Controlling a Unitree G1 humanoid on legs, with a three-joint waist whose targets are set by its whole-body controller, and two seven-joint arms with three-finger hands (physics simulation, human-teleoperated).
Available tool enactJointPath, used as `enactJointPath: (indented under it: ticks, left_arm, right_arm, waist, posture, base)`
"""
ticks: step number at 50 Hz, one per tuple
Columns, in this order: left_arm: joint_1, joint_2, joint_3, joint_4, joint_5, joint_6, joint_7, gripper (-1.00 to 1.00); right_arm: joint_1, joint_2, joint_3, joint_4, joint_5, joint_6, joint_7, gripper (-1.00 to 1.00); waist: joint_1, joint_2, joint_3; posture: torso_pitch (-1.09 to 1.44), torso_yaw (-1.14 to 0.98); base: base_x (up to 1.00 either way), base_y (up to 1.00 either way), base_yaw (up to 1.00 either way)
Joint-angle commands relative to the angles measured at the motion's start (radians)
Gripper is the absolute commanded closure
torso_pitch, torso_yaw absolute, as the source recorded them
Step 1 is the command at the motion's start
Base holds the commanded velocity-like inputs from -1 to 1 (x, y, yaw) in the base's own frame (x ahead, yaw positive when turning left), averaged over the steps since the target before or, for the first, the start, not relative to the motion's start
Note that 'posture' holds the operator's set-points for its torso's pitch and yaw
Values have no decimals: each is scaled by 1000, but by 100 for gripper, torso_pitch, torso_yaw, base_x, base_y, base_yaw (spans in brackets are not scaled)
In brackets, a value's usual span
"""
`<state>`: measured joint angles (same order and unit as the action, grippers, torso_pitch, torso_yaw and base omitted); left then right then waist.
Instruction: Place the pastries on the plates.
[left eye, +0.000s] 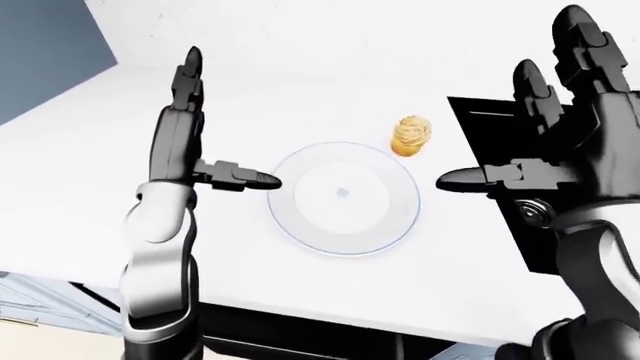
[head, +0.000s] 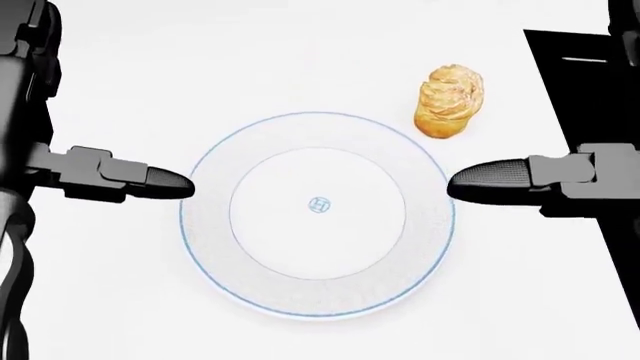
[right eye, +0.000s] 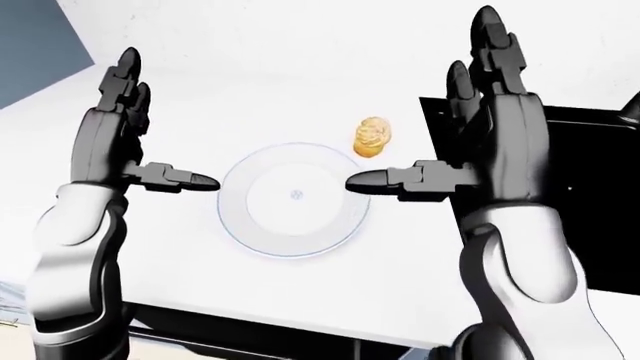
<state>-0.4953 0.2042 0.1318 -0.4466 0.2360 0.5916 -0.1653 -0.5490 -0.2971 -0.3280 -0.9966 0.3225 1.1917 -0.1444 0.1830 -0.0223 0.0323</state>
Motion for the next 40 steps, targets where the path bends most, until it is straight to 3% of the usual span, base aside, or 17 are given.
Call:
enactJointPath:
  ticks: [1, 10, 25, 32, 40]
  left_arm:
    - [-29, 7, 2, -32, 0, -23, 4, -100]
    - [-28, 6, 0, -24, -1, -29, 3, -100]
    - [-23, 1, -6, -13, 12, -38, 0, -100]
    - [-27, -1, -7, -5, 13, -42, -1, -100]
    - [-37, 3, -5, -5, 13, -34, -5, -100]
  right_arm:
    - [-74, -31, -34, -12, 30, 18, -21, -100]
    - [-164, -86, -34, 29, 87, 70, -77, -100]
    - [-345, -170, 4, 180, 130, 84, -121, -100]
    - [-437, -202, 70, 341, 80, -2, -94, -100]
    - [-536, -198, 139, 560, -61, -122, 12, -100]
  waist:
    - [4, -2, -22]
    - [-6, 9, -6]
    - [-14, 7, -2]
    - [-22, 8, -4]
    - [-25, 10, -12]
  posture:
    - [0, 18]
    - [0, 18]
    - [0, 18]
    - [0, 18]
    - [0, 18]
  base:
    - [0, 0, 0]
    - [0, 0, 0]
    - [0, 0, 0]
    - [0, 0, 0]
    - [0, 0, 0]
